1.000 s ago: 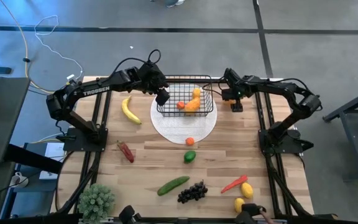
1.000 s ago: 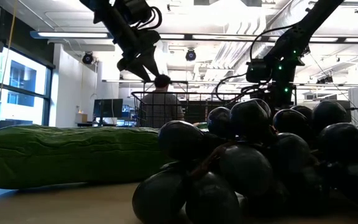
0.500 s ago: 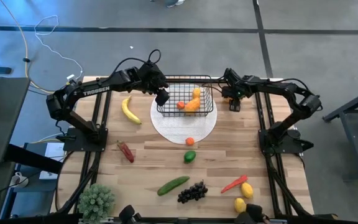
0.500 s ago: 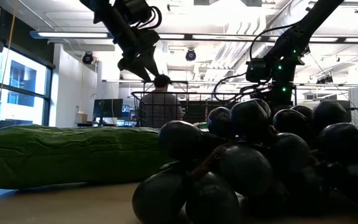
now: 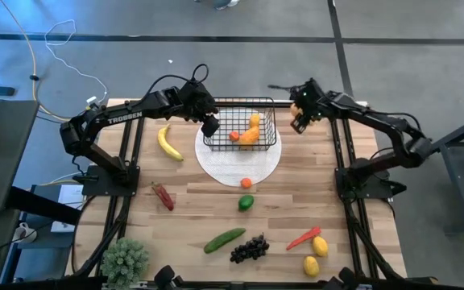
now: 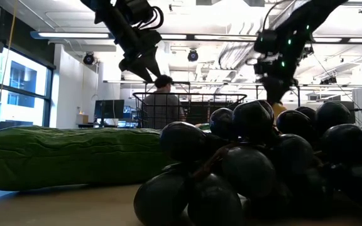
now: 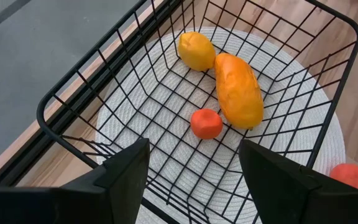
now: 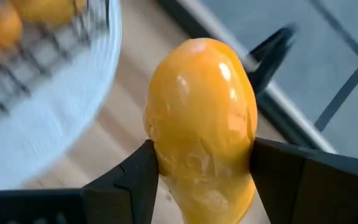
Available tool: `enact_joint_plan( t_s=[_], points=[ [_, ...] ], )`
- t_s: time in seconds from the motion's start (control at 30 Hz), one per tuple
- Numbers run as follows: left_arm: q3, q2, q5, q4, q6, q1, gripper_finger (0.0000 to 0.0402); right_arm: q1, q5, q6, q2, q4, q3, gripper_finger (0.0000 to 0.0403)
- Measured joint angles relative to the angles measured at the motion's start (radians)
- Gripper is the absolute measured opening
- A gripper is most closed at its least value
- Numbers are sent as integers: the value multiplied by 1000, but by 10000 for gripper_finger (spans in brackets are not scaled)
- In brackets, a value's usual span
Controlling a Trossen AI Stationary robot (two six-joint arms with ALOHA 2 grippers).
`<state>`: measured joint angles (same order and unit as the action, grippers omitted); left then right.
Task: Build produce basket
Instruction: Put the mango into the wire basket
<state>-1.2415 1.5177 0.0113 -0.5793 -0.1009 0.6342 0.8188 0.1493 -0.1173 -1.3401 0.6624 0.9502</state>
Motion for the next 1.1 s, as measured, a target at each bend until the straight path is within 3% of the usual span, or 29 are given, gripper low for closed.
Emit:
enact_joint_plan(
  t_s=[0.37, 0.7, 1.1],
  points=[
    [0, 0, 0, 0, 0, 0, 239, -117, 45, 175, 52, -107, 151, 185],
    [0, 0, 0, 0, 0, 0, 239, -258, 34, 325, 41, -326, 156, 185],
    [0, 0, 3, 1, 30, 0, 239, -384, 29, 408, -99, -367, 157, 185]
  ],
)
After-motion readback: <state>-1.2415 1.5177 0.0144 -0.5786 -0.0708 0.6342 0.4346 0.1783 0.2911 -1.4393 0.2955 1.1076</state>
